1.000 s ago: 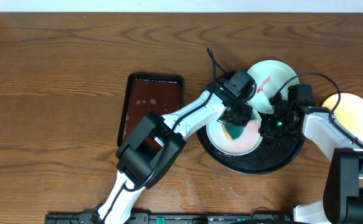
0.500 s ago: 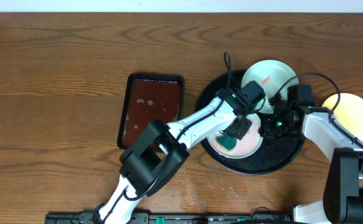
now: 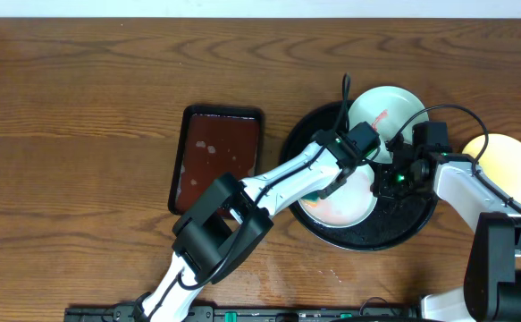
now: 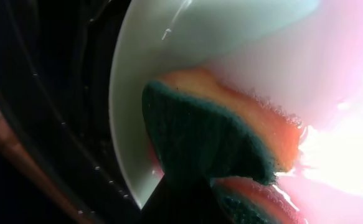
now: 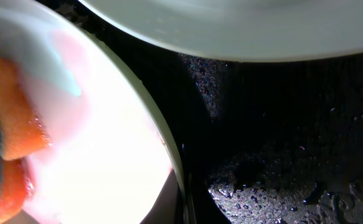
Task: Clean dirty plates on tray and stack at the side
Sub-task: 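Scrub the pale green plate with the sponge while the right gripper holds its rim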
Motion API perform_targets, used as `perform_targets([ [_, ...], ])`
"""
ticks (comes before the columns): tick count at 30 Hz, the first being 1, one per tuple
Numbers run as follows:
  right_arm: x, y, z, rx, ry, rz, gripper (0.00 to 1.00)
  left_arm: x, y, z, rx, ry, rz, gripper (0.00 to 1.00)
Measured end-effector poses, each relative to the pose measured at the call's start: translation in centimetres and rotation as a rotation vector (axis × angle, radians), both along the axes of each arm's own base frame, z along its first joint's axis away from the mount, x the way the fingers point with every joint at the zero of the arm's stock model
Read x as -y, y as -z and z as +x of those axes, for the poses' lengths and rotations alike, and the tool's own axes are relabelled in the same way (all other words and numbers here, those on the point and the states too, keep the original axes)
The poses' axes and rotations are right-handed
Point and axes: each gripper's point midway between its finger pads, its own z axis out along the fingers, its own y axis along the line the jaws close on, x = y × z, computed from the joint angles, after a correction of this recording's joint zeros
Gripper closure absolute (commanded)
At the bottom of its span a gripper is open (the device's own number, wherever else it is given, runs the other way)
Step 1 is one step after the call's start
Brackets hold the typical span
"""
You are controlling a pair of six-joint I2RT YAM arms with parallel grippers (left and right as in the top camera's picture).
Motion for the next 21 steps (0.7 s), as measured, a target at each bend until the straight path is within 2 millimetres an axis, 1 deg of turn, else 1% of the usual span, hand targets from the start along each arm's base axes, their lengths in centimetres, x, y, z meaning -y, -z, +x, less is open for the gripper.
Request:
perform_targets([
  [12,0.0,0.0,0.0,-0.001,0.0,0.003,0.99,-0.5,-0.3,0.4,0.023,0.007,0.026,0.92],
  [13,0.0,0.0,0.0,-0.001,0.0,0.003,0.99,-0.5,-0.2,0.4,0.018,0.006,0.02,0.92],
  [14,0.0,0.0,0.0,-0.001,0.0,0.003,0.99,-0.3,-0.2,0.4,0.011,-0.001,0.003,0.88],
  [15,0.0,0.0,0.0,0.0,0.0,0.003,0.99,-0.1,-0.2,0.5,0.006,-0.007,-0.015,0.85],
  [17,0.0,0.0,0.0,0.0,0.0,0.003,0.99,0.5,-0.1,0.5,-0.017,-0.04,-0.083,0.83],
  [18,0.0,0.0,0.0,0.0,0.0,0.003,0.99,1.0,0.0,0.5,-0.034,-0.063,-0.134,0.83],
  [19,0.0,0.0,0.0,0.0,0.0,0.002,0.99,1.9,0.1,0.6,-0.047,-0.087,-0.194,0.79],
  [21,0.0,0.0,0.0,0.0,0.0,0.001,0.99,3.6,0.1,0.9,-0.079,-0.134,-0.315,0.77],
])
